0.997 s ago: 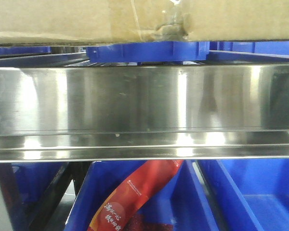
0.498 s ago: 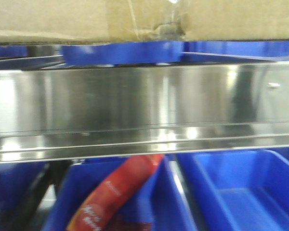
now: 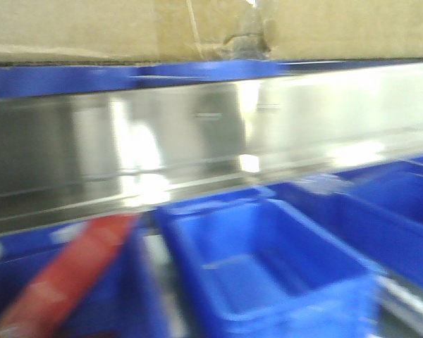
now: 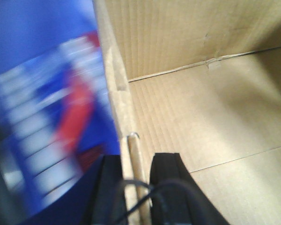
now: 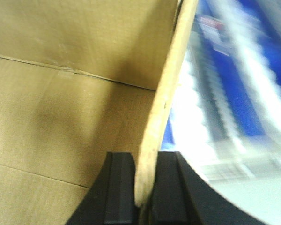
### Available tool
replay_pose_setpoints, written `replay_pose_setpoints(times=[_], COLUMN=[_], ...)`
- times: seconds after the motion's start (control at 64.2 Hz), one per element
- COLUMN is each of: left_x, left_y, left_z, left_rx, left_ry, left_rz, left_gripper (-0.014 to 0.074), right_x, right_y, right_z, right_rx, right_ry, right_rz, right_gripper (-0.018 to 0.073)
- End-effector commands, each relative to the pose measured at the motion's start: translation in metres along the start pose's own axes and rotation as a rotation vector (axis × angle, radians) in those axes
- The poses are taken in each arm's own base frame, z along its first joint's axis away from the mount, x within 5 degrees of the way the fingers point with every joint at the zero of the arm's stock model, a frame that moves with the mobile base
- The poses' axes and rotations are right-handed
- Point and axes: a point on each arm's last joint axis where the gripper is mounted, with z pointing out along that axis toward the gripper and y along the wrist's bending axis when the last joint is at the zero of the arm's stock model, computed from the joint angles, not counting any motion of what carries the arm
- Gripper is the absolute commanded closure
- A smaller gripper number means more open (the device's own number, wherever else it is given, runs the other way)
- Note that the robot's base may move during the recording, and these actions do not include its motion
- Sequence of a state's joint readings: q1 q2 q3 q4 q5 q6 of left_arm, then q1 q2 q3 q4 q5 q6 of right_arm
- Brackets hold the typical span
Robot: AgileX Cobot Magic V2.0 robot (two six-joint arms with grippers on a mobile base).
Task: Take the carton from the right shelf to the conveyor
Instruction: 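Hold the carton with both grippers while the base turns and drives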
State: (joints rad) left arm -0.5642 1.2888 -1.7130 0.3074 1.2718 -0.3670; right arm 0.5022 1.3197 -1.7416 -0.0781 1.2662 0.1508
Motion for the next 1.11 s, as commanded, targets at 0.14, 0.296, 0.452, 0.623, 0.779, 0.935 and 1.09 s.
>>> replay_pose_setpoints(times=[0.14,0.296,0.452,0.623,0.779,0.935,1.09], left_x=[-0.0033,-0.0033,-0.0033,-0.0034,-0.0034,-0.0034,-0.0035], left_y=[-0.0052,-0.0052,-0.0052,-0.0050,-0.0050,-0.0050,-0.0047], left_z=[-0.0065,-0.0065,-0.0065,-0.0065,-0.0065,-0.0065,-0.0065], left_rx=[0.059,0.059,0.059,0.057,0.057,0.057,0.054], left_ry=[-0.052,-0.052,-0.052,-0.053,-0.053,-0.053,-0.054], left_rz=[0.009,0.009,0.009,0.010,0.010,0.010,0.011], left_gripper=[0.0613,0.0613,0.0613,0.0613,0.0613,0.0613,0.0613], right_x=[-0.0030,-0.0030,-0.0030,-0.0030,-0.0030,-0.0030,-0.0030], right_y=[0.0031,0.0031,0.0031,0.0031,0.0031,0.0031,0.0031], right_z=[-0.0064,-0.0064,-0.0064,-0.0064,-0.0064,-0.0064,-0.0064], right_rx=[-0.030,-0.030,-0.030,-0.030,-0.030,-0.030,-0.030], right_ry=[-0.057,-0.057,-0.057,-0.057,-0.057,-0.057,-0.057], right_rz=[-0.016,-0.016,-0.016,-0.016,-0.016,-0.016,-0.016], right_gripper=[0.0629,0.0629,0.0629,0.0629,0.0629,0.0629,0.0629])
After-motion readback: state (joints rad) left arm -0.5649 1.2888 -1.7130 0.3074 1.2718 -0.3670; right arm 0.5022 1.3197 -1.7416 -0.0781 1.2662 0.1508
